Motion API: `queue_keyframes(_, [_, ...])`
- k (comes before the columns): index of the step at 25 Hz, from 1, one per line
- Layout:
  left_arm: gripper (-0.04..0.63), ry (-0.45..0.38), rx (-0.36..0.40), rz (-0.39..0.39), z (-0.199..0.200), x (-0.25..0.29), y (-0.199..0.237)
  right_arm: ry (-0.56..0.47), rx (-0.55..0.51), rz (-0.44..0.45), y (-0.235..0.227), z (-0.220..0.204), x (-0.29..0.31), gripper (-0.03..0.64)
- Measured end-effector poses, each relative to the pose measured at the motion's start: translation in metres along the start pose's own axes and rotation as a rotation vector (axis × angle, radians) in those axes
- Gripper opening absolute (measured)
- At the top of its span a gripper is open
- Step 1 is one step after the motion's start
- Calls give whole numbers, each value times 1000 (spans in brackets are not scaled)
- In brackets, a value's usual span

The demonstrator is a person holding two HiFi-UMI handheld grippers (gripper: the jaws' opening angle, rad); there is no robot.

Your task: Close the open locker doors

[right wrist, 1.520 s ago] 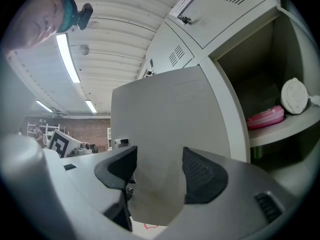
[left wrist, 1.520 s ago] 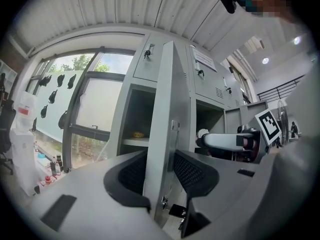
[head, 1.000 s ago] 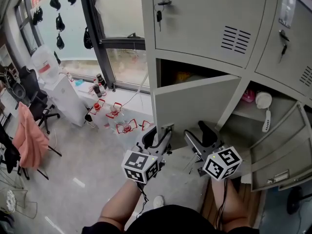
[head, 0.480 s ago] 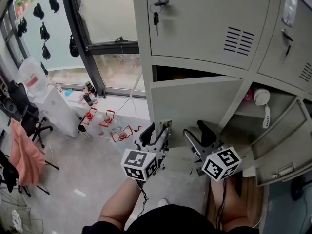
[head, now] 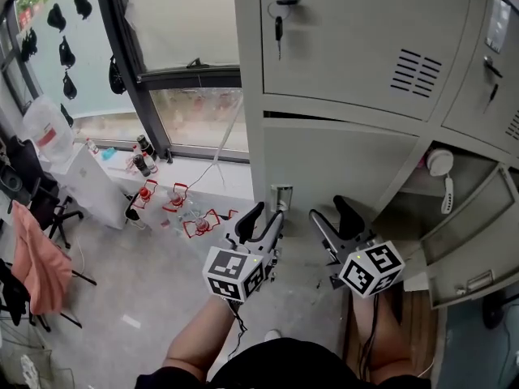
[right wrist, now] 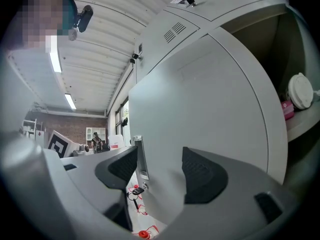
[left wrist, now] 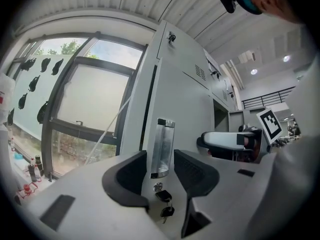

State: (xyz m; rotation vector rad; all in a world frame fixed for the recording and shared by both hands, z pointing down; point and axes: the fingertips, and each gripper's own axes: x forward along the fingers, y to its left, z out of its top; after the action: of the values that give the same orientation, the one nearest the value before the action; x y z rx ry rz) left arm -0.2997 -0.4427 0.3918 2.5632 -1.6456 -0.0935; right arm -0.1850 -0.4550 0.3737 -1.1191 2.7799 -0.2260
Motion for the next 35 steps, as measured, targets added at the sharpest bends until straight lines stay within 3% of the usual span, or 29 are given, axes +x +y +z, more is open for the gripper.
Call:
queue_keyframes(20, [210,-1,-1,-40,-4,-21,-3,-22,17,-35,-6,2,11,278])
queue_keyframes(26, [248,4,4,-54,-5,-28,-11,-38,26,-10,-3,3,7,322])
queue_keyframes(28, [324,5,14,-86,-4,-29,-19,-49,23,-1,0,6,3,349])
queue_keyframes(30, [350,7,28,-134,-3,-29,-33,-66,17,-3,1,10,-7,374])
queue_keyframes(35, [360,5,40,-250,-4,-10,-80,-111,1,-58,-12,28,-54,388])
